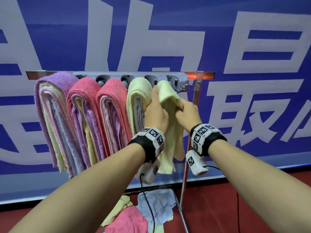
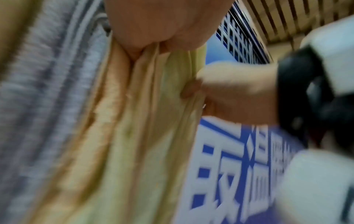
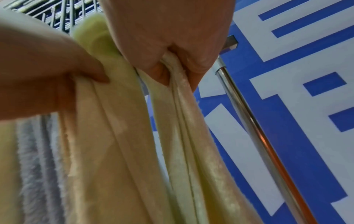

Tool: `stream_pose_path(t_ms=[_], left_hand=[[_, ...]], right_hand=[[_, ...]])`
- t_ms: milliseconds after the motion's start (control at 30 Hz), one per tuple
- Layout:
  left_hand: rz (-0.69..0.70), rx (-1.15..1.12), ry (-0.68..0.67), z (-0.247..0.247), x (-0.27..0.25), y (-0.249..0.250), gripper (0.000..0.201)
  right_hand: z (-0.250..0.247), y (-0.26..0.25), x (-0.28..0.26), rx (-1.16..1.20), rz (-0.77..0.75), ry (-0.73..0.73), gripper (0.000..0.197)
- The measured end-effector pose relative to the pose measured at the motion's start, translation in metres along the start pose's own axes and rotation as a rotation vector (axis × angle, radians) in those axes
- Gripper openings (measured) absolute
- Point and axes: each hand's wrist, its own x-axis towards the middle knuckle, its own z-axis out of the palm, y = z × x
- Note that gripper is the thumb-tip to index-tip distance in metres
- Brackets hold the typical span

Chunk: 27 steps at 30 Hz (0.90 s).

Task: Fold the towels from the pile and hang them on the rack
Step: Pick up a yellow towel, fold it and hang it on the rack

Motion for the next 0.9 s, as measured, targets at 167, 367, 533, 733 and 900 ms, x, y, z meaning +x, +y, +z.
stream_pose_path(t_ms=[167,367,533,733,900], left_hand=[[-0.108,-0.31,0.137,0.013,0.016,0.027,0.051],[0.003,-0.095,0.024,0.02,0.002,-0.006,0.057],[-0.067,0.147,-0.254,0.013,-0.005,-0.041,0.035],[-0.002,0.405,-0.457,-0.01,0.0,-0.058,0.047],[-0.005,0.517,-0.625,-0.021,-0.006,-0.061,0.037]], right_hand=[[-0.006,0.016,-0.004,-0.034,0.026,-0.066,0.027],[-0.004,-0.005,-0.001,0.061,-0.01,-0.146,0.032],[0.008,-0.006,-0.006,0.118,0.101,-0.273,0.019],[0.023,0.003,-0.031,0.555,0.186,-0.278,0.056],[0.035,-0.011,-0.031,0.592,0.256,-0.214,0.088]])
